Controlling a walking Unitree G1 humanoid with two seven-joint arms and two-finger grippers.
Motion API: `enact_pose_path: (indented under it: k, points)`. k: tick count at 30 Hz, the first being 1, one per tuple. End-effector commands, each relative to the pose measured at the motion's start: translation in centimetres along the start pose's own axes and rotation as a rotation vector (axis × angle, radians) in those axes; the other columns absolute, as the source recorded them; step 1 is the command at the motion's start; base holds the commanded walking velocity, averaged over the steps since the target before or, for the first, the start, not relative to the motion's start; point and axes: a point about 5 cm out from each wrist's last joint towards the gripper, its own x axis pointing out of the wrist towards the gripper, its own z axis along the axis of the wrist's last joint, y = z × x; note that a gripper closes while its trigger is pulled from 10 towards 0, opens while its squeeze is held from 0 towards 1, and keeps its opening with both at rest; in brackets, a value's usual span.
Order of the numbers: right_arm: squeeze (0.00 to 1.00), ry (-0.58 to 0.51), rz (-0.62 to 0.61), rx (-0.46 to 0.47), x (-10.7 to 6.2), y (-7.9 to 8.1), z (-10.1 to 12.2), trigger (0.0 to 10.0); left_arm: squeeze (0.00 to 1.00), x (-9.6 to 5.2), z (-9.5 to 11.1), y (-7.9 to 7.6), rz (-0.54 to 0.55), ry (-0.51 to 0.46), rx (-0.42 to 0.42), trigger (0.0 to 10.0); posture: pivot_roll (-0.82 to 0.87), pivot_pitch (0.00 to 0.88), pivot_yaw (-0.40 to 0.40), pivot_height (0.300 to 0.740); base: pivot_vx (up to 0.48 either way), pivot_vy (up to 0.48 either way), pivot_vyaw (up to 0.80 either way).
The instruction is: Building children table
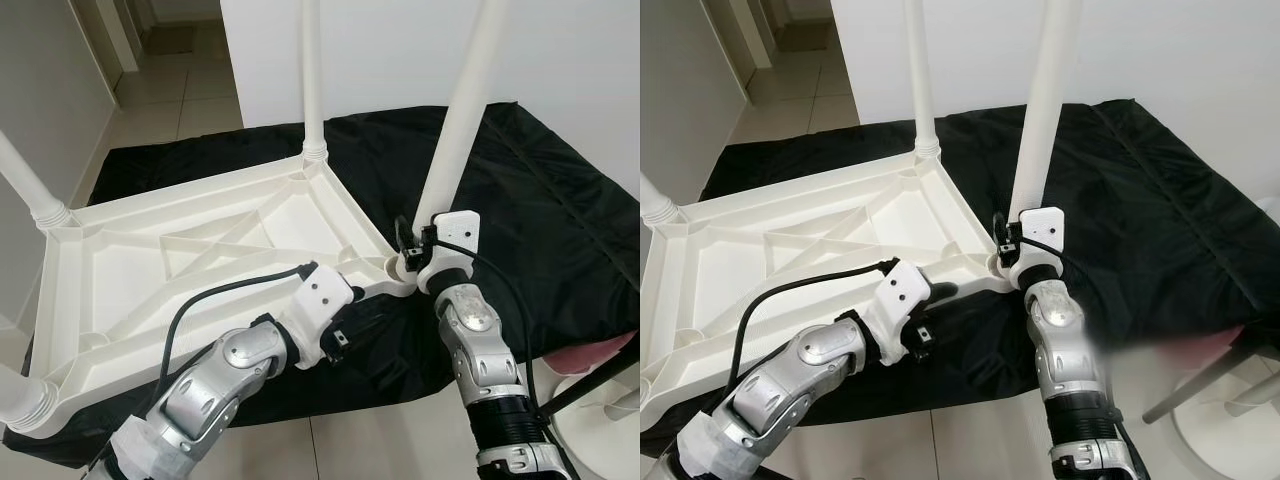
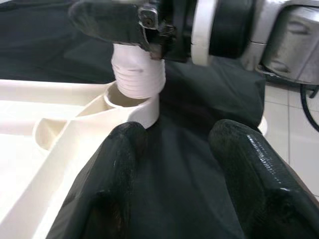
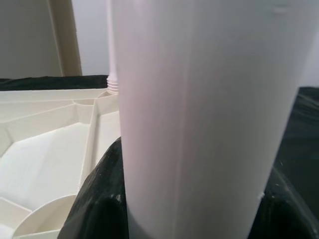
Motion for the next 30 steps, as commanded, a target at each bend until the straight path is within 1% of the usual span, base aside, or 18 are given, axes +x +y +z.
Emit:
enact_pose_path:
  k: [1, 6, 8, 13, 17, 20, 22, 25, 28, 30]
  points:
    - [0.00, 0.023, 0.044, -0.024, 0.0, 0.5, -0.9, 10.0, 0.00, -0.1, -0.1, 0.4, 0.019, 0.008, 0.025, 10.0, -0.02, 0.018, 0.053, 0.740, 0.000, 0.000, 0.00]
    - [0.00, 0.022, 0.067, -0.047, 0.1, 0.7, -1.4, 10.0, 0.00, 0.0, -0.2, 0.4, 0.020, 0.010, 0.035, 10.0, -0.02, 0.016, 0.047, 0.740, 0.000, 0.000, 0.00]
    - [0.00, 0.036, 0.103, -0.075, 0.3, 1.0, -2.1, 10.0, 0.00, 0.1, -0.1, 0.5, 0.019, 0.006, 0.044, 10.0, 0.00, 0.009, 0.040, 0.740, 0.000, 0.000, 0.00]
    - [0.00, 0.051, 0.156, -0.092, 0.5, 1.4, -2.8, 10.0, 0.00, 0.2, 0.0, 0.8, 0.034, 0.009, 0.047, 10.0, 0.01, 0.010, 0.032, 0.740, 0.000, 0.000, 0.00]
    - [0.00, 0.052, 0.189, -0.085, 0.3, 1.7, -3.0, 10.0, 0.00, 0.0, 0.0, 0.9, 0.042, 0.013, 0.048, 10.0, 0.01, 0.008, 0.032, 0.740, 0.000, 0.000, 0.00]
    - [0.00, 0.026, 0.220, -0.028, -0.3, 2.0, -3.0, 10.0, 0.00, 0.0, 0.1, 1.1, 0.051, 0.015, 0.053, 10.0, 0.01, 0.009, 0.032, 0.740, 0.000, 0.000, 0.00]
    - [0.00, 0.017, 0.230, -0.022, -0.4, 2.0, -3.0, 10.0, 0.00, 0.1, 0.1, 1.2, 0.051, 0.013, 0.053, 10.0, 0.01, 0.009, 0.032, 0.740, 0.000, 0.000, 0.00]
    - [0.00, 0.013, 0.260, 0.007, -1.2, 2.0, -3.3, 10.0, 0.00, 0.2, 0.1, 1.0, 0.046, 0.008, 0.055, 10.0, 0.00, 0.008, 0.030, 0.740, 0.000, 0.000, 0.00]
    - [0.00, 0.021, 0.264, 0.022, -1.4, 1.9, -3.5, 10.0, 0.00, 0.3, 0.1, 1.0, 0.043, 0.007, 0.054, 10.0, -0.01, 0.006, 0.029, 0.740, 0.000, 0.000, 0.00]
    - [0.00, 0.035, 0.234, 0.092, -1.2, 1.3, -3.6, 10.0, 0.00, 0.5, 0.1, 0.8, 0.033, 0.003, 0.055, 10.0, -0.01, 0.001, 0.024, 0.740, 0.000, 0.000, 0.00]
